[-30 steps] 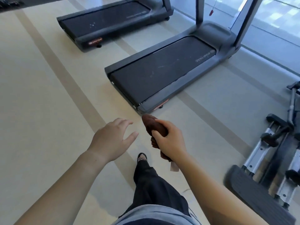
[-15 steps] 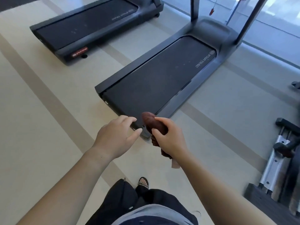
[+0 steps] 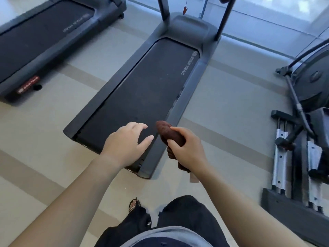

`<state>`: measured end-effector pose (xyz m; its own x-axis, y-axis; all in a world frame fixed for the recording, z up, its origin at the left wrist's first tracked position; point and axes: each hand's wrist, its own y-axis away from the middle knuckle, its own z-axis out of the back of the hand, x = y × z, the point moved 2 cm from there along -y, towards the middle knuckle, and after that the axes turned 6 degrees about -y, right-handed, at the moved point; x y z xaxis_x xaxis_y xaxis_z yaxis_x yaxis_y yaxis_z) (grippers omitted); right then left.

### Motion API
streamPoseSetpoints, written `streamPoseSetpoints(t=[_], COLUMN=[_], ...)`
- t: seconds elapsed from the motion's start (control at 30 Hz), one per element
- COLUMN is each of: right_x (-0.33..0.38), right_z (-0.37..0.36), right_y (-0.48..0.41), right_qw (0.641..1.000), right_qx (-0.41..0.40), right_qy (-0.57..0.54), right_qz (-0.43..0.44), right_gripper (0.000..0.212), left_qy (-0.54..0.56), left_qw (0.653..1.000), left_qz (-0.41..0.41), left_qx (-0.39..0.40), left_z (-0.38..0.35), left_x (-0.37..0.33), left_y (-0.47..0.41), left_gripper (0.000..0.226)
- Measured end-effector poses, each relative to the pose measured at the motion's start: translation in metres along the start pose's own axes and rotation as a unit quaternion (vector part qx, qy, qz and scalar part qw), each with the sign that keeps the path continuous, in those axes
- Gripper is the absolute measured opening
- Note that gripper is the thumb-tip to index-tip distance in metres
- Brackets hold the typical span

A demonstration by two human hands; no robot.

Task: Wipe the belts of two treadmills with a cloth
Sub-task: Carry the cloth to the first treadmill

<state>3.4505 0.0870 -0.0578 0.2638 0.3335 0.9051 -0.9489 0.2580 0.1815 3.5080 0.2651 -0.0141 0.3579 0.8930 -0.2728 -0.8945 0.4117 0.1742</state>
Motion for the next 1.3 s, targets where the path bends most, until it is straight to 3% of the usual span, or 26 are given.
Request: streamPoseSetpoints(t=[0.23,0.47,0.63,0.97,1.3], right_x=[-0.027,-0.058,-0.067,-0.096,-0.251], right_z=[0.074,0.151,0.156,0.067,-0.055], right_y=[-0.087,-0.194,-0.257,-0.406,-0.607], right_qw=[1.0,0.993,0.98,0.957,0.955], right_qx=[0.011,0.108,0.171,0.239,0.23], right_qy=[-0.003,0.041,0.069,0.103,0.097], right_qz=[0.007,0.036,0.075,0.128,0.161], right_gripper=[0.042,0.043,0.044,0.033,0.033], left_qy=[0.013,0.076,0.09,0.085,0.064], left_qw=[1.0,0.986,0.973,0.955,0.953], left_qz=[0.025,0.146,0.207,0.273,0.277], left_qx=[0.003,-0.023,-0.038,-0.084,-0.103], left_z=[-0.021,-0.059,-0.073,-0.124,-0.286], left_x=[-0.06,-0.134,-0.142,-0.045,0.07], left_y=[-0.097,-0.172,-0.211,-0.328,-0.51], left_gripper=[0.046,0.046,0.045,0.047,0.047])
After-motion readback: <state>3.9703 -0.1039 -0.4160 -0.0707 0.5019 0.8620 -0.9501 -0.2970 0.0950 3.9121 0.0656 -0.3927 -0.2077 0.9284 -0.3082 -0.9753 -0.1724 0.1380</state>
